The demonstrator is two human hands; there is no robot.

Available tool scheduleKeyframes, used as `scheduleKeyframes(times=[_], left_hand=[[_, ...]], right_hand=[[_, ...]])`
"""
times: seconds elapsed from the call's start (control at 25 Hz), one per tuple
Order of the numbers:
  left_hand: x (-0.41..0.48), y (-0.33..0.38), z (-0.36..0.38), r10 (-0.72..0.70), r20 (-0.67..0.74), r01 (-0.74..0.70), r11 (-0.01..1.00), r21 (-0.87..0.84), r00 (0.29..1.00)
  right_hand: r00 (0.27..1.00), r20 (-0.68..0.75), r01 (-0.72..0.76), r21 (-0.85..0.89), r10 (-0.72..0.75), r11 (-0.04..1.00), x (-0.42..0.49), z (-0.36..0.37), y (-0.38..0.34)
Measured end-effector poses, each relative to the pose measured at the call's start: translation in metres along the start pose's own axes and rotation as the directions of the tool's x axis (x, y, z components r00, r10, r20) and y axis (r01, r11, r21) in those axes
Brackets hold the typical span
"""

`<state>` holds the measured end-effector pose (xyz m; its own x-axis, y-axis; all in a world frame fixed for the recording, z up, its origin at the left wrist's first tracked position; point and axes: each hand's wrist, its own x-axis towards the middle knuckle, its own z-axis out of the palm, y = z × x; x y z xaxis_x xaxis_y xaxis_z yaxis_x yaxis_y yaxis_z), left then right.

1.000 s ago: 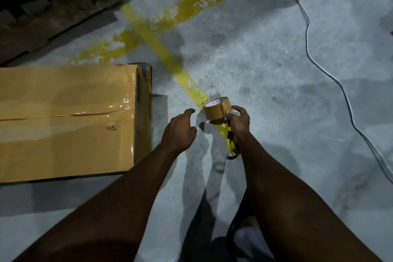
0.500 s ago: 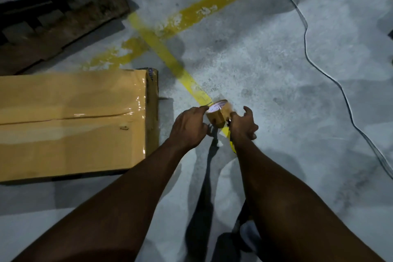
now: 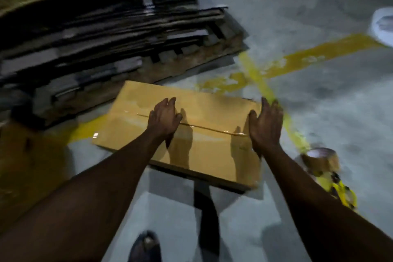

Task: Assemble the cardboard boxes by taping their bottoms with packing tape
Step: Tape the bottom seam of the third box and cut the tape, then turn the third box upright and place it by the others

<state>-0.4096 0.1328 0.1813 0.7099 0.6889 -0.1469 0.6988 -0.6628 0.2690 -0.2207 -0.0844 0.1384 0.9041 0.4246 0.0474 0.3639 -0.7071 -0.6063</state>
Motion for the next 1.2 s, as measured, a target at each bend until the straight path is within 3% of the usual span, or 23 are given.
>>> scheduleKeyframes(times=[0.12, 0.2, 0.32, 0.44, 0.56, 0.68, 0.84, 1.0, 1.04, 1.12, 1.2], left_hand=[[0.004, -0.085, -0.004, -0.238, 0.005, 0.237, 0.969, 0.071, 0.971], [0.004, -0.119, 0.000, -0.339, 0.037, 0.336, 0.940, 0.061, 0.940], [0.013, -0.161, 0.012, -0.365, 0.087, 0.352, 0.926, 0.137, 0.927], [0.031, -0.185, 0.014, -0.396, -0.003, 0.394, 0.912, 0.110, 0.918], [0.050, -0.185, 0.006, -0.579, -0.057, 0.575, 0.815, -0.066, 0.814], [0.047, -0.175, -0.014, -0.705, -0.013, 0.675, 0.684, -0.276, 0.709], [0.012, -0.158, -0.053, -0.762, 0.050, 0.639, 0.503, -0.582, 0.645], [-0.046, -0.147, -0.100, -0.720, -0.013, 0.426, 0.426, -0.798, 0.694], [-0.063, -0.152, -0.104, -0.710, 0.033, 0.427, 0.385, -0.819, 0.704], [-0.088, -0.181, -0.087, -0.746, 0.196, 0.530, 0.237, -0.814, 0.636], [-0.133, -0.174, -0.080, -0.762, 0.313, 0.628, 0.153, -0.763, 0.566]], right_hand=[[0.959, 0.084, 0.283, -0.227, -0.270, 0.932, -0.007, 0.049, -0.034], [0.930, 0.169, 0.364, -0.309, -0.326, 0.879, -0.010, 0.073, -0.040], [0.944, 0.167, 0.330, -0.425, -0.285, 0.843, -0.013, 0.083, -0.012], [0.988, 0.053, 0.155, -0.473, -0.148, 0.867, -0.006, 0.069, 0.010], [0.987, -0.042, -0.161, -0.329, 0.156, 0.931, 0.002, 0.056, 0.004], [0.901, -0.052, -0.433, -0.058, 0.430, 0.900, 0.003, 0.037, -0.008], [0.888, -0.096, -0.440, 0.102, 0.449, 0.892, -0.010, 0.006, -0.026], [0.890, -0.263, -0.289, 0.309, 0.373, 0.906, -0.013, -0.055, -0.065], [0.890, -0.288, -0.253, 0.335, 0.354, 0.908, -0.014, -0.073, -0.074], [0.903, -0.252, -0.255, 0.340, 0.349, 0.905, -0.020, -0.103, -0.080], [0.927, -0.085, -0.340, 0.225, 0.366, 0.913, -0.036, -0.121, -0.071]])
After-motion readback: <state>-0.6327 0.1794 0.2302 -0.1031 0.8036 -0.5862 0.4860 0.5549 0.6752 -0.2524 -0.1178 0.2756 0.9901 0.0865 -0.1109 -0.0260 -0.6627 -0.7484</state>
